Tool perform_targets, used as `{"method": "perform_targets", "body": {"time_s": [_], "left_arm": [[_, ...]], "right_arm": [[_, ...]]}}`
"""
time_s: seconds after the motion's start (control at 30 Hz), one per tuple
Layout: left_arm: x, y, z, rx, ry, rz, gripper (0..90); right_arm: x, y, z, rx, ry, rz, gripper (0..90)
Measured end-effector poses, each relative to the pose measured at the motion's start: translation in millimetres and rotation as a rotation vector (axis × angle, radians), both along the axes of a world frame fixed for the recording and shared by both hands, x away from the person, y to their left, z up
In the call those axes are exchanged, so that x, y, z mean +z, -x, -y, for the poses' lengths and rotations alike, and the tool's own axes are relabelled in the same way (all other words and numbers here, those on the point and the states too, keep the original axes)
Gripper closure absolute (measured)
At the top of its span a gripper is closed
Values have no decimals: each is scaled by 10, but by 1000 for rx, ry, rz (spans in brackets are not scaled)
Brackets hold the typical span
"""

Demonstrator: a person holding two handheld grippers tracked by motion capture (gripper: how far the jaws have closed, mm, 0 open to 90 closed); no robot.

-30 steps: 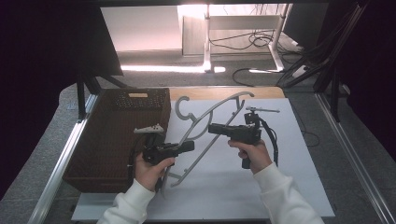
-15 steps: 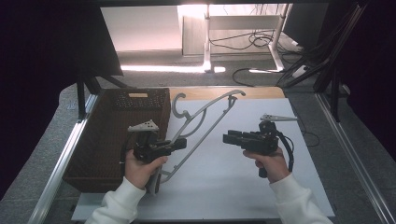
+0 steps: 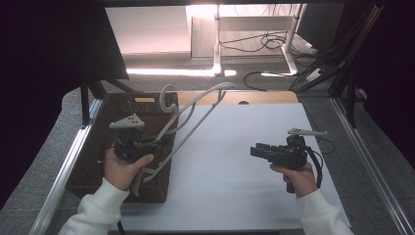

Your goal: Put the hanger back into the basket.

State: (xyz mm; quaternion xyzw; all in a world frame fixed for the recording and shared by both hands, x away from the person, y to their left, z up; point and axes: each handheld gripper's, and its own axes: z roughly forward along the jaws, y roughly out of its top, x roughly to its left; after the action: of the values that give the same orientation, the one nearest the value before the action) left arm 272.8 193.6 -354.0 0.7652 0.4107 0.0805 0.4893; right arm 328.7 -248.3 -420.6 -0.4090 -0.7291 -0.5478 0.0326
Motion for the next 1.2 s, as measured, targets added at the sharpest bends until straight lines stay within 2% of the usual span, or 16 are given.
{"method": "perform_targets", "body": {"time_s": [0.13, 0.3, 0.67, 0.83, 0.93, 1.03, 1.2], "left_arm": [[20, 10, -165, 31, -2, 7, 878], [27, 36, -377, 84, -29, 17, 878], [-60, 56, -874, 172, -58, 14, 878], [-109, 2, -1002, 175, -98, 15, 878], [-146, -39, -1058, 158, -124, 21, 878], [-195, -97, -1112, 149, -156, 10, 878], [-275, -172, -1203, 165, -171, -17, 878]], "right_arm": [[-24, -3, -16, -2, 22, -1, 533], [-58, -13, -20, -4, 44, -4, 533], [-103, -21, -10, -17, 50, -26, 534], [-119, -29, -12, -19, 50, -29, 534], [-133, -33, -11, -21, 51, -32, 535], [-144, -34, -9, -23, 51, -38, 534], [-146, -38, 2, -23, 50, -40, 535]]}}
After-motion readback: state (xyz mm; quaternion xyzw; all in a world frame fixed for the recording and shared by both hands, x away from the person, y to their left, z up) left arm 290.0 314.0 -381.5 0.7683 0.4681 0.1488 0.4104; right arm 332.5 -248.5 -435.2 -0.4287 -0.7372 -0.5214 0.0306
